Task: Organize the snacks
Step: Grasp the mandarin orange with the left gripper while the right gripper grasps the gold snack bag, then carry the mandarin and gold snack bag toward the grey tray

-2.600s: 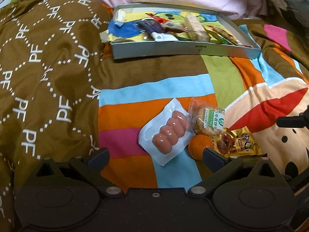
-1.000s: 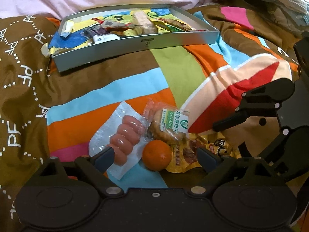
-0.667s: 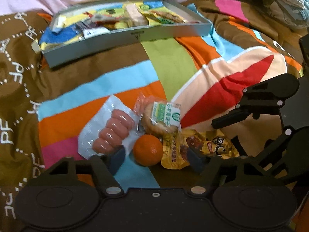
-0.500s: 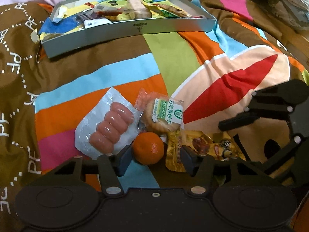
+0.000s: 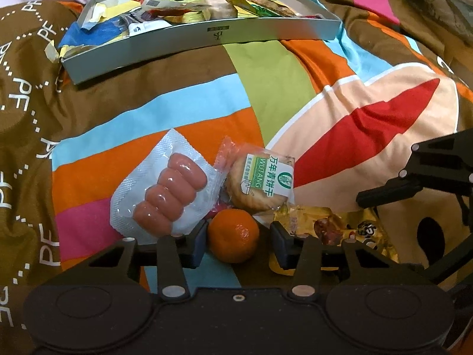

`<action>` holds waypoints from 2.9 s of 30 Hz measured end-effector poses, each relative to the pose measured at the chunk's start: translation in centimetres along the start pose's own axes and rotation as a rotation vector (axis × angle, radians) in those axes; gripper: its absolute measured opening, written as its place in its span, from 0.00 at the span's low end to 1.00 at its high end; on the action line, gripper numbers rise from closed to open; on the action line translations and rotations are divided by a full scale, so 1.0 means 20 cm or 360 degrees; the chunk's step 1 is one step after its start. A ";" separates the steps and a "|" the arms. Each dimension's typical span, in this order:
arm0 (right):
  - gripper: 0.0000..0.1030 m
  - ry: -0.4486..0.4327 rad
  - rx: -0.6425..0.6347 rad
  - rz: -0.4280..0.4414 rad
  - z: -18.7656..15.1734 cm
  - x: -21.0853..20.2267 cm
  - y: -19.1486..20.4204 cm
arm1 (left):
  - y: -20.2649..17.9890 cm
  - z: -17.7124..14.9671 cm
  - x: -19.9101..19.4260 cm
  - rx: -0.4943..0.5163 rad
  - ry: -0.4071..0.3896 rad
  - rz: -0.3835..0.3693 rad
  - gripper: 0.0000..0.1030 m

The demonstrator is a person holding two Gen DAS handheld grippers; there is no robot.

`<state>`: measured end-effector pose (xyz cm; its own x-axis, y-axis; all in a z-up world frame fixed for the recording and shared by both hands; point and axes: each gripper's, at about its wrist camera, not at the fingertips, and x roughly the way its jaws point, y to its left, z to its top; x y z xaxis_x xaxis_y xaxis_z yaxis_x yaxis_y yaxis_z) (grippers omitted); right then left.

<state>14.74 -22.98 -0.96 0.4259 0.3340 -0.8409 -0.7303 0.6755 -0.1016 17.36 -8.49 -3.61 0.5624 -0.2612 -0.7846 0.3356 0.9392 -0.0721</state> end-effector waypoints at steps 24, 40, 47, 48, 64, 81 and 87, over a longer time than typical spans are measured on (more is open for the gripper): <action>0.55 0.0057 -0.0025 0.0005 0.08 0.05 0.03 | 0.00 -0.05 -0.06 0.0059 0.0067 0.0055 0.36; 0.47 0.0045 -0.0437 -0.0270 -0.02 -0.04 0.24 | -0.03 -0.08 -0.17 0.0276 0.0031 0.0290 0.35; 0.47 0.0020 -0.0503 -0.0454 -0.02 -0.06 0.24 | -0.07 -0.07 -0.21 0.0356 -0.0039 0.0385 0.35; 0.47 0.0015 -0.0497 -0.0473 -0.02 -0.07 0.24 | -0.07 -0.06 -0.22 0.0364 -0.0053 0.0398 0.35; 0.47 -0.0187 -0.0421 -0.0679 0.10 -0.18 0.16 | -0.06 0.08 -0.30 0.0298 -0.0244 0.0515 0.35; 0.47 -0.0332 -0.0258 -0.0844 0.35 -0.22 -0.07 | 0.05 0.43 -0.34 0.0042 -0.0557 0.0511 0.36; 0.47 -0.0393 -0.0191 -0.0897 0.43 -0.23 -0.17 | 0.08 0.59 -0.33 -0.0039 -0.0697 0.0528 0.36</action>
<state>19.85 -21.04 7.76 0.8635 0.0993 -0.4945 -0.4061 0.7183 -0.5649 23.12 -7.89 8.68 0.8987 -0.0132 -0.4385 0.0717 0.9905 0.1170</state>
